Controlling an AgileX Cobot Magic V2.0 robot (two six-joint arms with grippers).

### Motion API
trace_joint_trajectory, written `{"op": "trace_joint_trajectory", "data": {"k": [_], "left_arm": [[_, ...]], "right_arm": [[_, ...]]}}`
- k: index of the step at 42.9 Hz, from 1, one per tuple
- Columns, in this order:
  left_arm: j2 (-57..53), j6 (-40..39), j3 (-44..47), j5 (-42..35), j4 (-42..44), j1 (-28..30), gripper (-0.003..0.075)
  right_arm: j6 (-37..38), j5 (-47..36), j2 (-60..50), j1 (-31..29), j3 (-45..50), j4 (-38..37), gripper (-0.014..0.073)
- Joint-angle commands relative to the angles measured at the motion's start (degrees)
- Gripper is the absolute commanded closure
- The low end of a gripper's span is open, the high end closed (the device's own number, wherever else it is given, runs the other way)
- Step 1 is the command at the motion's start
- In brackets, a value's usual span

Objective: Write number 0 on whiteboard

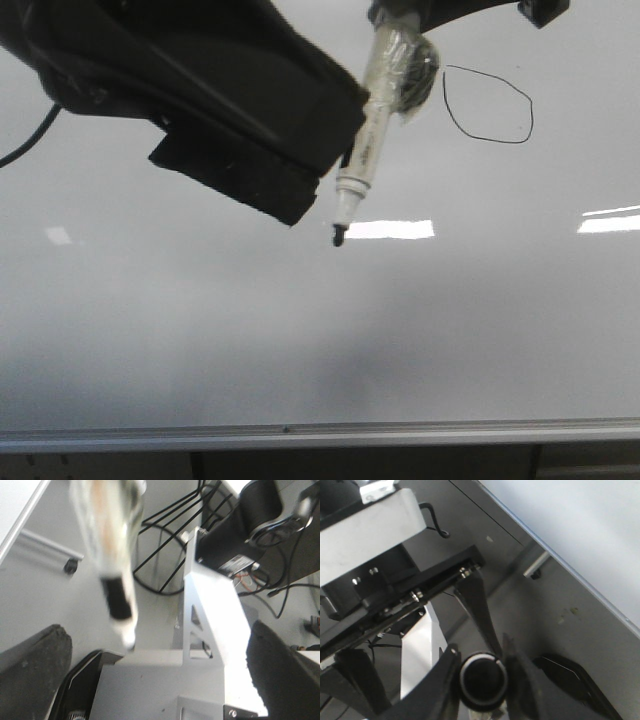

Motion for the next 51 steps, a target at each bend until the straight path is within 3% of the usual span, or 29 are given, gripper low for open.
{"op": "trace_joint_trajectory", "data": {"k": [1, 6, 11, 25, 31, 34, 38, 42, 45, 51], "left_arm": [[-2.20, 1.41, -1.63, 3.03, -6.44, -0.45, 0.0038], [-2.20, 1.41, -1.63, 3.15, -6.53, -0.45, 0.0071], [-2.20, 1.41, -1.63, 3.29, -6.53, -0.45, 0.0188], [-2.20, 1.41, -1.63, 3.32, -5.89, -0.45, 0.0738], [-2.20, 1.54, -1.63, 3.42, -5.10, -0.45, 0.0740], [-2.20, 1.54, -1.63, 3.42, -5.10, -0.45, 0.0740], [-2.20, 1.54, -1.63, 3.31, -4.67, -0.45, 0.0740], [-2.20, 1.54, -1.63, 2.63, -3.07, -0.45, 0.0740], [-2.20, 1.40, -1.63, 1.37, -1.48, -0.45, 0.0740], [-2.20, -2.78, -1.63, -6.38, 5.65, -0.45, 0.0740]], "right_arm": [[-4.00, 6.27, -2.41, 0.67, 0.18, 9.88, 0.0655], [-4.67, 6.19, -2.41, 1.79, 0.16, 11.82, 0.0655], [-4.67, 6.20, -2.41, 1.85, 0.16, 11.99, 0.0655], [-4.67, 6.26, -2.41, 1.85, 0.16, 11.94, 0.0655], [-4.67, 6.26, -2.41, 1.85, 0.16, 11.94, 0.0652], [-4.67, 6.26, -2.41, 1.85, 0.16, 11.94, 0.0610], [-4.67, 6.26, -2.41, 1.85, 0.00, 11.99, 0.0453], [-4.76, 5.73, -2.52, 1.85, -0.13, 12.67, 0.0237], [-6.38, 5.01, -2.75, 1.85, -0.13, 13.63, 0.0148], [-8.21, -1.08, -5.64, 1.77, -0.13, 13.53, 0.0169]]}}
